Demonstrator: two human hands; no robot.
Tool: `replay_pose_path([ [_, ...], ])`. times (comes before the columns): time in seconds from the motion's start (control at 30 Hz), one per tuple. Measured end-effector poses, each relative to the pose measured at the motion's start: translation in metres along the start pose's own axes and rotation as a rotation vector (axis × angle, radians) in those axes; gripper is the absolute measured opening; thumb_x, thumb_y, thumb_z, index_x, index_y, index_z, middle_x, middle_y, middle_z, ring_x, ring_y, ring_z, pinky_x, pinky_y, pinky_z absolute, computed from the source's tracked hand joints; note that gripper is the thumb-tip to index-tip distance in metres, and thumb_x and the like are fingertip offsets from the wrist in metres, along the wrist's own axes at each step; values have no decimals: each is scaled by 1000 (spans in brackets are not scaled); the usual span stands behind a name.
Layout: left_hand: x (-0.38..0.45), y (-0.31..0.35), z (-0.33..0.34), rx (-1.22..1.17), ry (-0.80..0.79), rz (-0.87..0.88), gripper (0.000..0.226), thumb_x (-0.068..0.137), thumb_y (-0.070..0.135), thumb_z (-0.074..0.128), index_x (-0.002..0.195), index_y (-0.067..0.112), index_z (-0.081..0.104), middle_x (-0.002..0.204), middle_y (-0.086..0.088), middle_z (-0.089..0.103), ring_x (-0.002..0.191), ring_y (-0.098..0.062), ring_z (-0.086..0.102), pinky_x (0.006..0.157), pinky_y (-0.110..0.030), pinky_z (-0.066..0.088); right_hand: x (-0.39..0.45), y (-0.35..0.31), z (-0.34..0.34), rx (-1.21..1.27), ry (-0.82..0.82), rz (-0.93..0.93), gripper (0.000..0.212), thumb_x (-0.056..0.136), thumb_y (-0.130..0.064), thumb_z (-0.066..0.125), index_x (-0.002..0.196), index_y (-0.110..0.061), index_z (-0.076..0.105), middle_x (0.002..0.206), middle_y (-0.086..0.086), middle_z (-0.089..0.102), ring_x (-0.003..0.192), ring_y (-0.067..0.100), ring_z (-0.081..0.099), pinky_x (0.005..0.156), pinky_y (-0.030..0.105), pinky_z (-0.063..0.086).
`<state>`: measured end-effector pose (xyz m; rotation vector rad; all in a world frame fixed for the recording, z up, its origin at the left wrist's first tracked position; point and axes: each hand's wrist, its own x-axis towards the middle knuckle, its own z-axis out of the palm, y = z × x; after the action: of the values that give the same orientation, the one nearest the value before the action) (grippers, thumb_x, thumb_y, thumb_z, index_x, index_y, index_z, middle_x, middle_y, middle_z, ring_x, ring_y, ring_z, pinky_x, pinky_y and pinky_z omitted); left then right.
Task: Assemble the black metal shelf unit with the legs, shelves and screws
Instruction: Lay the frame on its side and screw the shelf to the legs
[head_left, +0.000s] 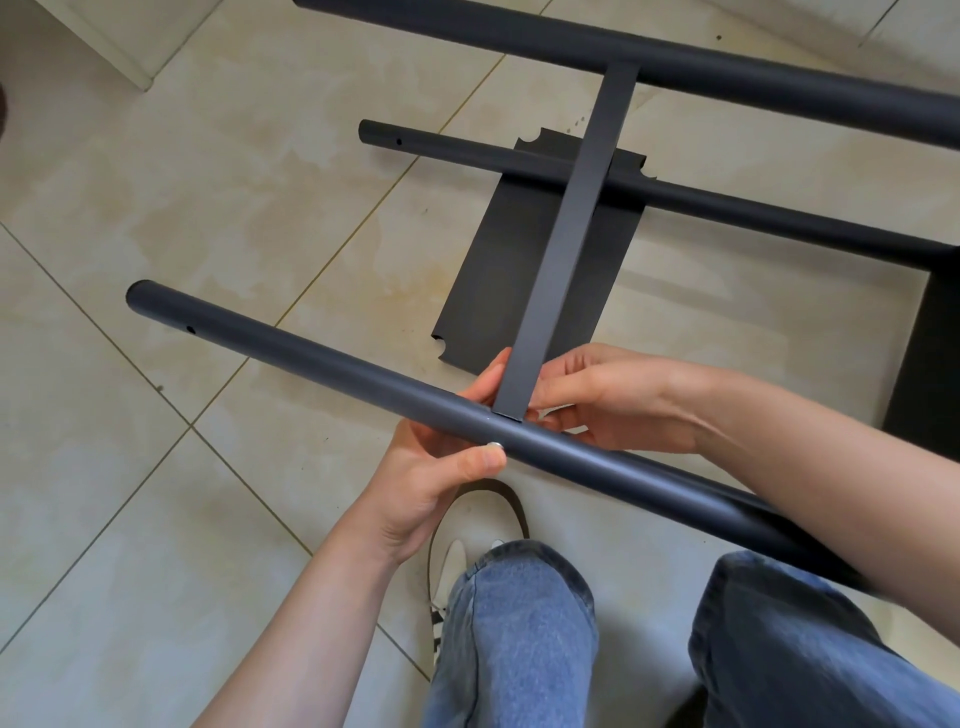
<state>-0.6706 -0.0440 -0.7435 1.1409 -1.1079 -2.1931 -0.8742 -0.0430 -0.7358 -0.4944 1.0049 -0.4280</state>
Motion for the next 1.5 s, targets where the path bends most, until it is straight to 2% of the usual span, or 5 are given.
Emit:
replay_pose_path([
  [0.23, 0, 1, 0, 24, -15, 5, 62, 63, 13, 80, 117, 43, 73, 110, 4, 76, 109, -9, 69, 89, -17, 52, 4, 5, -1, 81, -36, 4, 18, 88, -13, 63, 80, -14, 79, 87, 9, 66, 74, 18, 60, 73, 27, 51],
  [0.4, 0, 1, 1, 43, -25, 9, 65, 57, 26, 93, 116, 45, 73, 109, 6, 76, 107, -8, 69, 88, -17, 51, 4, 2, 1, 29, -6, 18, 36, 96, -12, 58, 65, -15, 76, 74, 7, 58, 67, 15, 55, 67, 25, 48],
  [0.6, 0, -2, -2, 32, 10, -2, 58, 62, 15, 74, 110, 47, 74, 103, 6, 77, 102, -7, 71, 86, -16, 52, 2, -1, 5, -23, 48, 26, 38, 92, -15, 62, 55, -16, 73, 62, 3, 59, 58, 11, 54, 66, 25, 46],
  [0.83, 0, -2, -2, 37, 7, -14, 64, 60, 14, 82, 122, 30, 72, 107, 1, 77, 106, -12, 70, 86, -18, 53, 0, -1, 6, -8, 36, 1, 33, 92, -14, 63, 62, -18, 76, 72, 4, 64, 68, 14, 56, 71, 27, 47],
  [1.5, -3, 4, 2, 23, 33, -33, 68, 61, 15, 78, 127, 24, 61, 110, -2, 76, 108, -13, 70, 88, -17, 51, -8, -5, 17, -60, 279, 16, 22, 94, -17, 62, 80, -12, 78, 73, 5, 63, 70, 17, 55, 74, 30, 47],
])
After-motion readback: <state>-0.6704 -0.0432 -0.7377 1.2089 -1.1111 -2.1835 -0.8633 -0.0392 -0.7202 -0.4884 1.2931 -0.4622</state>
